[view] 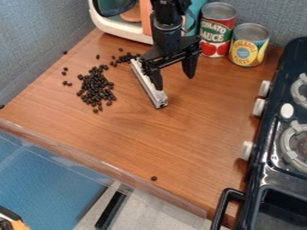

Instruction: Sweep into pile

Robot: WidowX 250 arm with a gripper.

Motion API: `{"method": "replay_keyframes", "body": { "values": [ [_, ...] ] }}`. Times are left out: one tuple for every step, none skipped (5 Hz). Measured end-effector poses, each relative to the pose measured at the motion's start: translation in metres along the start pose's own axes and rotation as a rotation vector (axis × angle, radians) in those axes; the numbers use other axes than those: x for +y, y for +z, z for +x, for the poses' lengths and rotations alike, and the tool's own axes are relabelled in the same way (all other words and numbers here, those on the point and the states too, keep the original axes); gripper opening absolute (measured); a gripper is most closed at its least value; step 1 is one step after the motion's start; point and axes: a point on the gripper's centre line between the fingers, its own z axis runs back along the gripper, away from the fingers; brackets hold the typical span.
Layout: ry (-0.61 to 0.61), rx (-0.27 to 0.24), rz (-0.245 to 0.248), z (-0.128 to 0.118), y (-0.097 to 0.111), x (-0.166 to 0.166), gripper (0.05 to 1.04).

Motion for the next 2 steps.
{"method": "replay_keyframes", "body": {
  "values": [
    [-0.012,0.000,-0.004,-0.0009,-0.0023,0.0013,1.000],
    [-0.015,-0.025,0.030,0.0041,-0.0019,0.0071,1.000]
  ]
}}
